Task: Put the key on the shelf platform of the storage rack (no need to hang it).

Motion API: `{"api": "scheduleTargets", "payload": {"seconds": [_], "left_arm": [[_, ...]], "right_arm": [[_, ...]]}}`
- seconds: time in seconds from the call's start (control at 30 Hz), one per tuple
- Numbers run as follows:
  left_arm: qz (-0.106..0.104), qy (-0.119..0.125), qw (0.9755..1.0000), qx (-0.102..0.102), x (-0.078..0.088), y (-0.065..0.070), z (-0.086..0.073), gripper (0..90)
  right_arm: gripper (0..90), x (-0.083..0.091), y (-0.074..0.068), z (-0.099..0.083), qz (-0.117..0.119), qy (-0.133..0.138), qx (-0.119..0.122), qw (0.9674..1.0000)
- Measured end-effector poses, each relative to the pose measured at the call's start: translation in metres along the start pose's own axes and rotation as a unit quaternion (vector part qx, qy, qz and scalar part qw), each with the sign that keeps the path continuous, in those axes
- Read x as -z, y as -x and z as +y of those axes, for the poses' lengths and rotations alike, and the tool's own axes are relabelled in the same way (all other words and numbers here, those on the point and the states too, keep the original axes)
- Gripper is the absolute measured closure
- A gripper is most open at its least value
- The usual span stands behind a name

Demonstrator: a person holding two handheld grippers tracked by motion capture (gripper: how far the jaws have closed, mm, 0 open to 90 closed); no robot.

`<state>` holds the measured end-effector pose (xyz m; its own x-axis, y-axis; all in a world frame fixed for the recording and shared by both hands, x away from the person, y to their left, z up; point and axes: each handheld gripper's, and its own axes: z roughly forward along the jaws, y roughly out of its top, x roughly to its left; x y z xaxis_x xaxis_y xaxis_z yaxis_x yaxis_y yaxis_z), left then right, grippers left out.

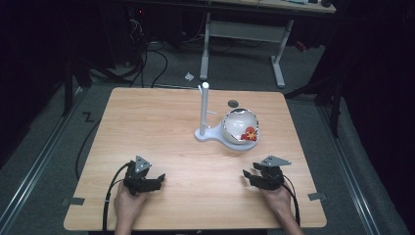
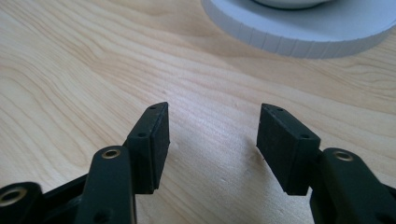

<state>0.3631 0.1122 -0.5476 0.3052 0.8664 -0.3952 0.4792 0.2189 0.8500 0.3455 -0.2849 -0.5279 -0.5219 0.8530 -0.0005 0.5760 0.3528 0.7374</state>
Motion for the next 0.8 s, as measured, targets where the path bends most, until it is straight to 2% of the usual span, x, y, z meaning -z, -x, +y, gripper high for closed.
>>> {"api": "scheduleTargets", "payload": {"seconds": [0.1, 0.33, 0.8], "left_arm": [[0.0, 0.0, 1.0, 0.0, 0.0, 0.0, 0.0, 19.6], [0.0, 0.0, 1.0, -0.001, 0.0001, -0.0001, 0.0, 19.6], [0.0, 0.0, 1.0, 0.0, 0.0, 0.0, 0.0, 19.6]], "right_arm": [[41.3, -0.0024, -0.0023, -0.0013, -0.007, -0.006, 0.013, 0.9999], [37.8, -0.0028, -0.0014, -0.0013, -0.005, -0.008, 0.01, 0.9999], [37.9, -0.0021, -0.0011, -0.0021, -0.002, -0.008, 0.013, 0.9999]]}}
